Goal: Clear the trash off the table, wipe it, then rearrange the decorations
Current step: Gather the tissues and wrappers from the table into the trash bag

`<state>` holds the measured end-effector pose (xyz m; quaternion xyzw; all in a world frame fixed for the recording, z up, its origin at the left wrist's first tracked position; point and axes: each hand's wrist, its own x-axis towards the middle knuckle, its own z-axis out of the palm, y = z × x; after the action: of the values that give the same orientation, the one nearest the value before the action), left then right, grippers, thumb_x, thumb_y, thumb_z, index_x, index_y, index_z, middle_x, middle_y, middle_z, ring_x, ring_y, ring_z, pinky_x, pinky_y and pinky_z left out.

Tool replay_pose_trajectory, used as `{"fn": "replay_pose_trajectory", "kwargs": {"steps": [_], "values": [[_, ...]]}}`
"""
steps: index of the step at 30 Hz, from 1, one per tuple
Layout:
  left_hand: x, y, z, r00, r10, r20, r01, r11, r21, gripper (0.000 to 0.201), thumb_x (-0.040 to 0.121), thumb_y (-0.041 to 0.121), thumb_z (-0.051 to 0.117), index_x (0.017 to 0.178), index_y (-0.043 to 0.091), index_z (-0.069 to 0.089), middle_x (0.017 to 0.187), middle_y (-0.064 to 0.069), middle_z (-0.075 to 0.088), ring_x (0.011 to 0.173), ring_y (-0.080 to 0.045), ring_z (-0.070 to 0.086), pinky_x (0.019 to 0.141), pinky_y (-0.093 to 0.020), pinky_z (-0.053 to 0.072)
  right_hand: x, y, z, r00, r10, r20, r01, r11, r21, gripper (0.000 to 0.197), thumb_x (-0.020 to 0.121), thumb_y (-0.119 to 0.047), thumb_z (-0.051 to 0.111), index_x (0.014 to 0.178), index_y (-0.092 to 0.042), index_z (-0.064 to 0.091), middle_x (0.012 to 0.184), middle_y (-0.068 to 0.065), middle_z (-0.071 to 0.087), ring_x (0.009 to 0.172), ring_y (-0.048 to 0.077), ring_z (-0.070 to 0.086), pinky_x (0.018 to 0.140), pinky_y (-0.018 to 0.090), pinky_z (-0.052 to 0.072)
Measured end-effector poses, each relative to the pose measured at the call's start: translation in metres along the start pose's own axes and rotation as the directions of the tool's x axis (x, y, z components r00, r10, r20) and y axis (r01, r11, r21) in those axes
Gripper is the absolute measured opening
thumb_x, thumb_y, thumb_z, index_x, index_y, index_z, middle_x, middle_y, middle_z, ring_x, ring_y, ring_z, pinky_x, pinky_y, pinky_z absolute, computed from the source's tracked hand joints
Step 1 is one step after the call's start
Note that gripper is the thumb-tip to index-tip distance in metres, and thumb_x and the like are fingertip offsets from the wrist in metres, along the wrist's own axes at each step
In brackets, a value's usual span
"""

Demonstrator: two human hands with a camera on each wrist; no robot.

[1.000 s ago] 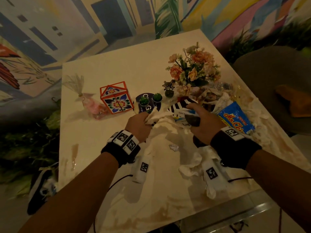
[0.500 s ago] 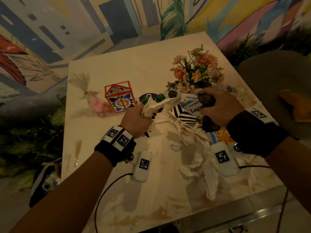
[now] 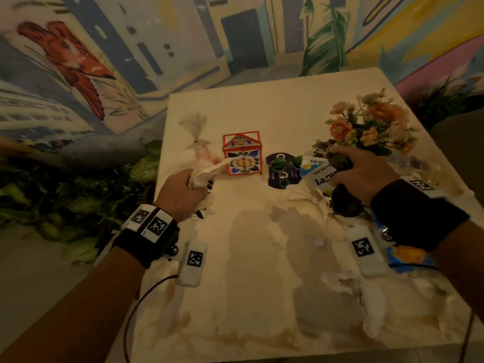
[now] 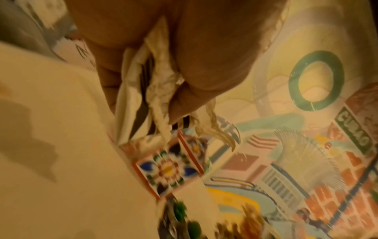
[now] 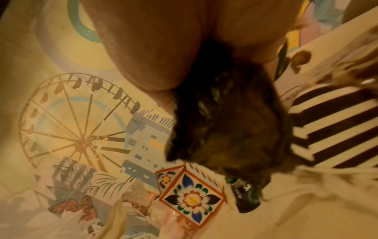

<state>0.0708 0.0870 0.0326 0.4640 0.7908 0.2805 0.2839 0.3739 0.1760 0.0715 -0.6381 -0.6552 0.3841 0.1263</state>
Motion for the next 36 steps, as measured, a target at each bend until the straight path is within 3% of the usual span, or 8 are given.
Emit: {"fn": "replay_pose_trajectory", "kwargs": {"steps": [5, 9, 13, 18, 20, 25, 32, 36], "values": [[0.004, -0.074, -0.075, 0.986, -0.096, -0.134, 0.108, 0.990, 0.089, 0.026, 0.081, 0.007, 0.067, 0.107, 0.003, 0.065, 0.097, -0.015, 0.064, 0.092, -0.027, 0.059, 0.076, -0.032, 0.041, 0.005, -0.056, 0.044, 0.992, -0.102, 0.076, 0.100, 0.994, 0.035, 0.045, 0.078, 0.003, 0.063, 0.118, -0.015, 0.055, 0.118, 0.011, 0.059, 0.101, 0.027, 0.057, 0.080, 0.033, 0.049], [0.014, -0.144, -0.119, 0.964, -0.203, -0.169, 0.216, 0.974, 0.063, 0.027, 0.083, 0.009, 0.066, 0.109, 0.004, 0.063, 0.104, -0.016, 0.063, 0.098, -0.032, 0.059, 0.078, -0.036, 0.043, 0.003, -0.106, 0.098, 0.981, -0.159, 0.110, 0.157, 0.987, 0.026, 0.051, 0.076, 0.000, 0.065, 0.121, -0.023, 0.055, 0.115, 0.009, 0.061, 0.103, 0.027, 0.060, 0.088, 0.040, 0.052], [0.039, -0.215, -0.149, 0.955, -0.277, -0.103, 0.282, 0.958, 0.045, 0.027, 0.083, 0.010, 0.066, 0.109, 0.004, 0.062, 0.108, -0.019, 0.063, 0.101, -0.035, 0.058, 0.084, -0.044, 0.047, 0.003, -0.159, 0.164, 0.962, -0.214, 0.171, 0.218, 0.976, -0.006, 0.046, 0.078, -0.002, 0.063, 0.121, -0.018, 0.054, 0.120, 0.010, 0.060, 0.105, 0.026, 0.060, 0.085, 0.038, 0.053], [0.066, -0.288, -0.168, 0.961, -0.276, -0.018, 0.275, 0.949, 0.153, 0.031, 0.084, 0.012, 0.065, 0.115, 0.005, 0.061, 0.111, -0.018, 0.063, 0.101, -0.035, 0.058, 0.080, -0.038, 0.044, 0.004, -0.224, 0.261, 0.937, -0.246, 0.247, 0.266, 0.962, -0.053, 0.042, 0.077, -0.005, 0.063, 0.116, -0.019, 0.056, 0.117, 0.010, 0.061, 0.102, 0.026, 0.059, 0.086, 0.041, 0.052], [0.073, -0.311, -0.173, 0.960, -0.276, 0.040, 0.262, 0.942, 0.208, 0.032, 0.086, 0.013, 0.063, 0.117, 0.005, 0.061, 0.112, -0.016, 0.063, 0.103, -0.034, 0.057, 0.077, -0.033, 0.041, 0.005, -0.242, 0.303, 0.925, -0.244, 0.291, 0.274, 0.960, -0.065, 0.042, 0.077, -0.009, 0.062, 0.117, -0.022, 0.055, 0.117, 0.008, 0.059, 0.102, 0.025, 0.058, 0.082, 0.035, 0.051], [0.083, -0.357, -0.181, 0.936, -0.326, 0.132, 0.293, 0.930, 0.220, 0.030, 0.087, 0.011, 0.061, 0.116, 0.005, 0.062, 0.113, -0.016, 0.064, 0.102, -0.032, 0.059, 0.074, -0.029, 0.040, 0.007, -0.260, 0.390, 0.898, -0.119, 0.423, 0.179, 0.978, -0.103, 0.032, 0.083, -0.012, 0.057, 0.112, -0.023, 0.052, 0.106, 0.006, 0.056, 0.084, 0.025, 0.053, 0.066, 0.030, 0.042], [0.091, -0.411, -0.168, 0.888, -0.406, 0.215, 0.357, 0.905, 0.233, 0.026, 0.086, 0.009, 0.060, 0.112, 0.002, 0.062, 0.111, -0.019, 0.064, 0.098, -0.032, 0.059, 0.073, -0.031, 0.041, 0.019, -0.247, 0.477, 0.895, 0.087, 0.437, -0.022, 0.988, -0.150, 0.030, 0.082, -0.016, 0.057, 0.110, -0.024, 0.051, 0.103, 0.005, 0.057, 0.091, 0.027, 0.058, 0.081, 0.039, 0.053], [0.092, -0.441, -0.148, 0.846, -0.484, 0.223, 0.417, 0.862, 0.288, 0.034, 0.088, 0.012, 0.058, 0.121, 0.001, 0.057, 0.124, -0.015, 0.058, 0.113, -0.034, 0.052, 0.092, -0.034, 0.043, 0.028, -0.230, 0.519, 0.896, 0.193, 0.399, -0.164, 0.981, -0.106, 0.033, 0.085, -0.011, 0.056, 0.117, -0.015, 0.046, 0.100, 0.005, 0.053, 0.085, 0.024, 0.054, 0.070, 0.030, 0.045]]}}
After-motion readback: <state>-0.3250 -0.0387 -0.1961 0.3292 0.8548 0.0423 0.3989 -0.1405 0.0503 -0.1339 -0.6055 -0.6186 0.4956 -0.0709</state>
